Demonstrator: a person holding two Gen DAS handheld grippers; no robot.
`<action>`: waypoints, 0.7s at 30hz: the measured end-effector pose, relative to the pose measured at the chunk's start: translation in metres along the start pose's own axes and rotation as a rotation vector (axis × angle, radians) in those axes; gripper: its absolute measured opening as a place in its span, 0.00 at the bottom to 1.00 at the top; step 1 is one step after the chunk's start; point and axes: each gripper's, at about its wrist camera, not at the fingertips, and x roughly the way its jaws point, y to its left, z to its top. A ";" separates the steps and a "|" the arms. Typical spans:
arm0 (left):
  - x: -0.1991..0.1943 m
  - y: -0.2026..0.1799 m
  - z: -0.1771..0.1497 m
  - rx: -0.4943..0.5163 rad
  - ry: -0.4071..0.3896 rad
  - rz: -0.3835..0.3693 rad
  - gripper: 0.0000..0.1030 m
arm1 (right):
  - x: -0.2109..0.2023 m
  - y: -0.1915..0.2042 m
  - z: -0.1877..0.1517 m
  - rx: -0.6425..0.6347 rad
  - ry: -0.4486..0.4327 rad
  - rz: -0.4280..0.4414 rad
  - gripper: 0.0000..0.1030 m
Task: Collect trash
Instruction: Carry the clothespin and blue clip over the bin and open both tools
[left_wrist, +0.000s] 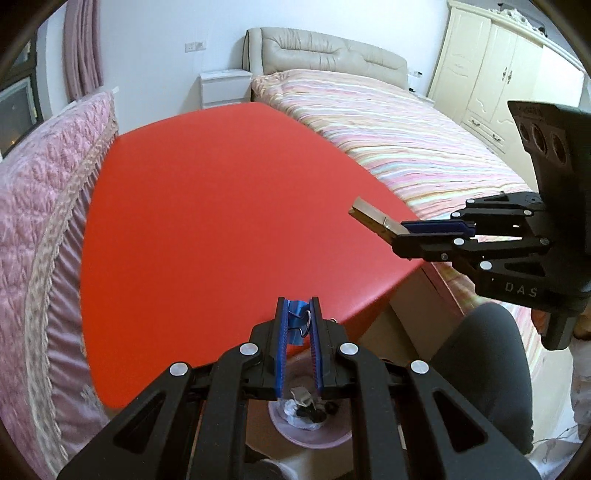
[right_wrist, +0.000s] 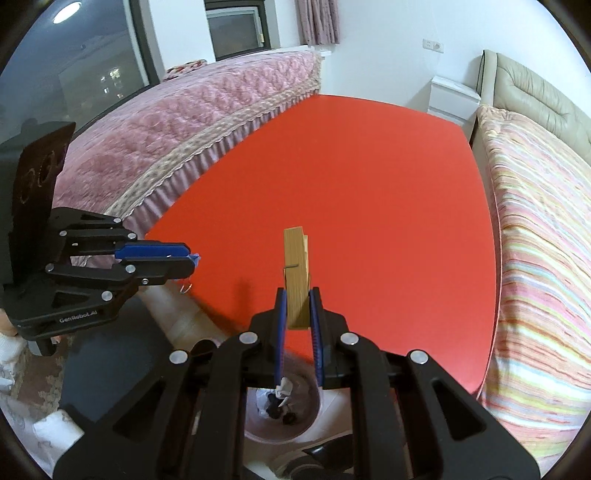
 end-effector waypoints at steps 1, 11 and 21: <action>-0.002 -0.001 -0.005 -0.003 -0.001 -0.008 0.11 | -0.002 0.004 -0.006 -0.001 0.001 0.003 0.11; -0.005 -0.001 -0.051 -0.050 0.025 -0.053 0.11 | 0.000 0.028 -0.070 0.035 0.067 0.075 0.11; -0.006 0.003 -0.067 -0.049 0.052 -0.057 0.11 | 0.020 0.036 -0.089 0.044 0.137 0.114 0.12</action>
